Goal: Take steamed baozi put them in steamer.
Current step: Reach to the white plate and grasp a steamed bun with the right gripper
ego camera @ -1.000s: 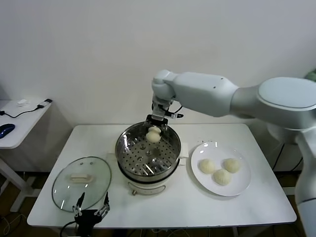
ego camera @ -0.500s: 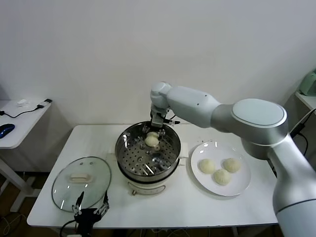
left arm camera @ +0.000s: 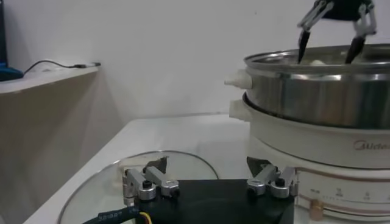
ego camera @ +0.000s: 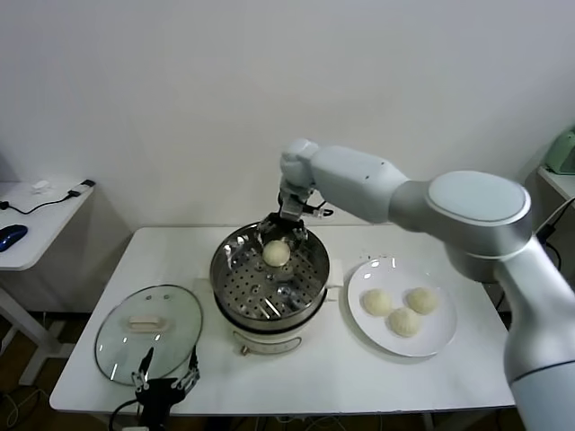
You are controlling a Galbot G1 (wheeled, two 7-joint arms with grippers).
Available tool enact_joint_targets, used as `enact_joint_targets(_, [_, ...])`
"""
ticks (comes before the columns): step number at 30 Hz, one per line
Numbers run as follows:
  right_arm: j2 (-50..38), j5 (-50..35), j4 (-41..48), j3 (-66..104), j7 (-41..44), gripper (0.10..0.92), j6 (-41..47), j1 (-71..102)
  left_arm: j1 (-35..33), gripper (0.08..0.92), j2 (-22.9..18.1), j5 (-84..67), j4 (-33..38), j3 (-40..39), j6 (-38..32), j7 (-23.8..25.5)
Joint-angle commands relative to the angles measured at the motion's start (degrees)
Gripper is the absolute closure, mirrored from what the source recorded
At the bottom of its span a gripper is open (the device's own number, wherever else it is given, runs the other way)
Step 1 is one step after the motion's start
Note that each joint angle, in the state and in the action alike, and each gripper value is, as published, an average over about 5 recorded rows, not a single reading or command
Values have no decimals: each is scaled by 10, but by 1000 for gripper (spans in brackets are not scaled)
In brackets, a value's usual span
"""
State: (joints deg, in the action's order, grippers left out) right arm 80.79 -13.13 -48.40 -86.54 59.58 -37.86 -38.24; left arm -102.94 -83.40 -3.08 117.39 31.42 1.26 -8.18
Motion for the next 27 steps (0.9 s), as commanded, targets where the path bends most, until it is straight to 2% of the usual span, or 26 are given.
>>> enact_joint_targets(1, [-117,-255,-129,-114,37,202,124,-150,-1,177,0,1,3,0,1,0])
enact_joint_targets(3, [-179,-306,-185,-160,31,203,220,-200,-1,177,0,1,4,-1,1,0])
enact_joint_targets(6, [-261,-303,-254,-224,5,203,325,-252,2,177,1,0,3,-1,0,0])
enact_joint_targets(11, [-364,-262,-348,-298,-54,202,439,-245,9,177,-2,-1,1,0,0,1])
enact_joint_targets(15, [-403,-266,-396,-296,-96,203,505,-188,13,177,-5,-1,-2,1,1,2])
enact_joint_targets(19, [-404,-264,-383,-250,-123,203,541,-109,13,177,-7,0,-5,1,2,2])
enact_joint_targets(27, [-356,-220,-258,-118,-134,203,555,70,11,177,-16,5,-11,2,4,2])
